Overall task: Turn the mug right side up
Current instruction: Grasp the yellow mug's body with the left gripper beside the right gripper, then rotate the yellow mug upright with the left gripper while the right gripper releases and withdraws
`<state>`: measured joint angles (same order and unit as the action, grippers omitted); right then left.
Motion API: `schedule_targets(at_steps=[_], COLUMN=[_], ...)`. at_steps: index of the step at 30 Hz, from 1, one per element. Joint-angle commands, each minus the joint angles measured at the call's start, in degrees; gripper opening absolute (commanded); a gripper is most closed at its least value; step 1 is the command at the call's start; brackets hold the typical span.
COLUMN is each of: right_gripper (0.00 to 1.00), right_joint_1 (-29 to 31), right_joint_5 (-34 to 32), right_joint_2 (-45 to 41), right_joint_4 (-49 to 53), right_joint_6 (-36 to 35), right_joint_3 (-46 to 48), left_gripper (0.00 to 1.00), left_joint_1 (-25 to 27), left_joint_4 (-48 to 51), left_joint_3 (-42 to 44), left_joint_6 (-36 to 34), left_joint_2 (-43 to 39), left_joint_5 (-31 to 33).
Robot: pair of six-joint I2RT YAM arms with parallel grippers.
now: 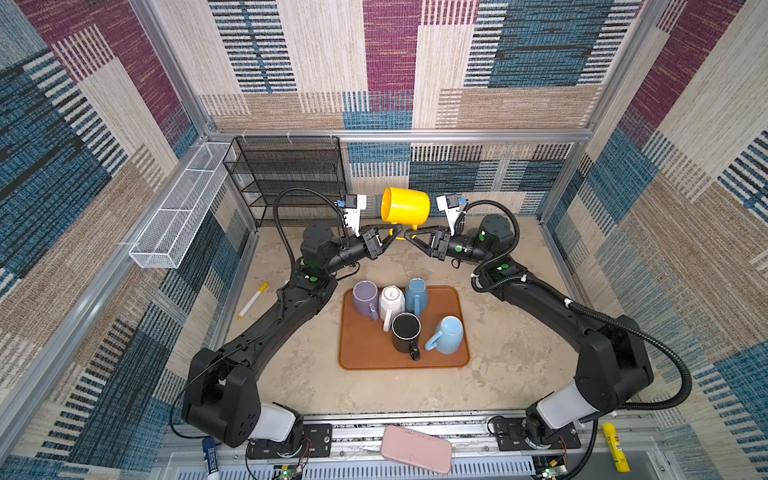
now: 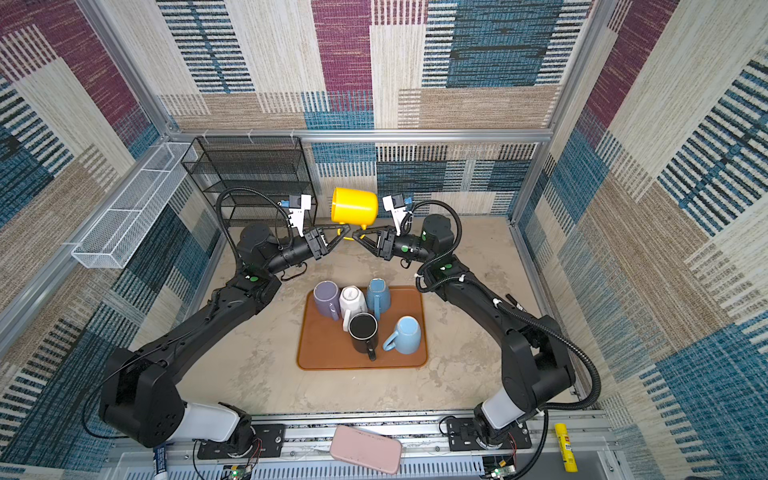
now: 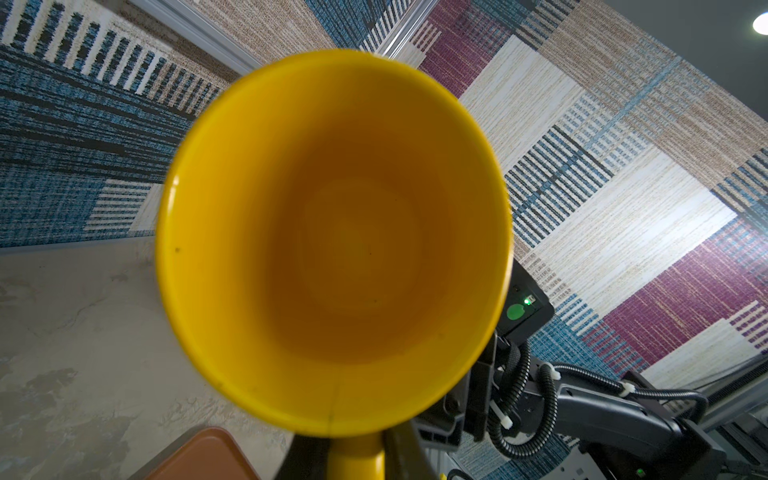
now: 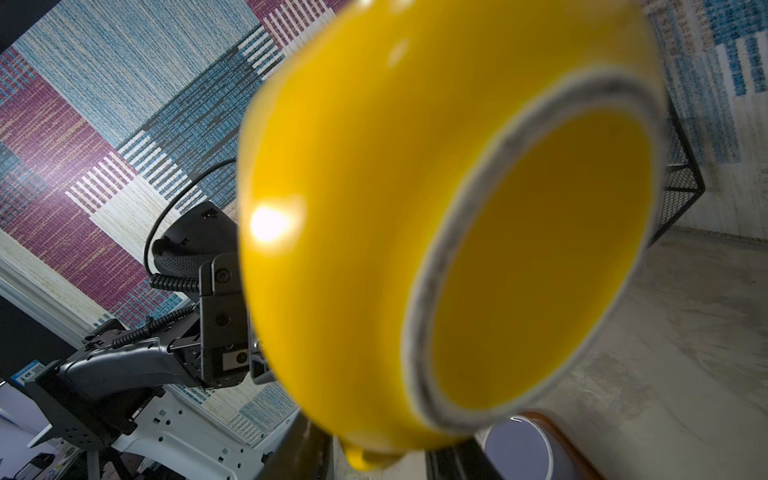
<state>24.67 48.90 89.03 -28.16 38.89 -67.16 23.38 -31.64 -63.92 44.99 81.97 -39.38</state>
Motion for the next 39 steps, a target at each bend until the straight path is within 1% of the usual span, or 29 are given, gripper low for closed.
schedule_targets(at_steps=[1,6,12,14,15,18,23,26,29,35,39], right_gripper=[0.37,0.38,0.37,0.37,0.37,0.37,0.38,0.37,0.38,0.37,0.37], right_joint_1=[-0.3,-1.0,-2.5,-3.4,-3.8,-6.2,-10.0,-12.2,-13.8,-15.7,-16.0], right_joint_5=[0.6,0.4,0.0,-0.4,-0.6,-1.8,-7.1,-9.7,-13.0,-18.8,-22.6], right_joint_2=[0.2,-0.2,-1.6,-2.3,-2.7,-4.0,-6.3,-7.3,-8.0,-9.3,-9.3], right_joint_4=[1.4,1.7,4.3,6.3,7.7,12.8,22.6,26.5,30.3,34.7,36.6], right_joint_6=[-0.1,-0.1,-1.6,-3.1,-4.1,-7.4,-13.1,-15.1,-16.8,-18.2,-18.5], right_joint_3=[0.3,0.8,2.0,2.2,2.1,1.0,-2.0,-3.4,-4.7,-5.2,-5.2], left_gripper=[0.00,0.00,0.00,0.00,0.00,0.00,0.00,0.00,0.00,0.00,0.00], left_joint_1=[0.0,0.1,0.2,0.4,0.6,2.0,5.5,7.6,9.1,11.4,12.5], left_joint_4=[-6.1,-4.1,5.2,8.9,10.5,16.6,29.1,34.4,38.5,48.7,57.1], left_joint_3=[-1.0,-1.7,-3.9,-5.1,-5.8,-8.4,-15.0,-18.8,-22.3,-33.3,-43.6], left_joint_6=[-0.2,-1.0,-3.8,-5.3,-6.0,-8.9,-13.3,-14.1,-13.6,-12.3,-12.6], left_joint_2=[-0.2,0.0,0.1,0.4,0.5,1.4,4.1,6.3,9.0,17.8,26.0], left_joint_5=[0.0,1.0,4.6,5.7,8.2,11.8,22.0,28.2,32.8,37.5,37.7])
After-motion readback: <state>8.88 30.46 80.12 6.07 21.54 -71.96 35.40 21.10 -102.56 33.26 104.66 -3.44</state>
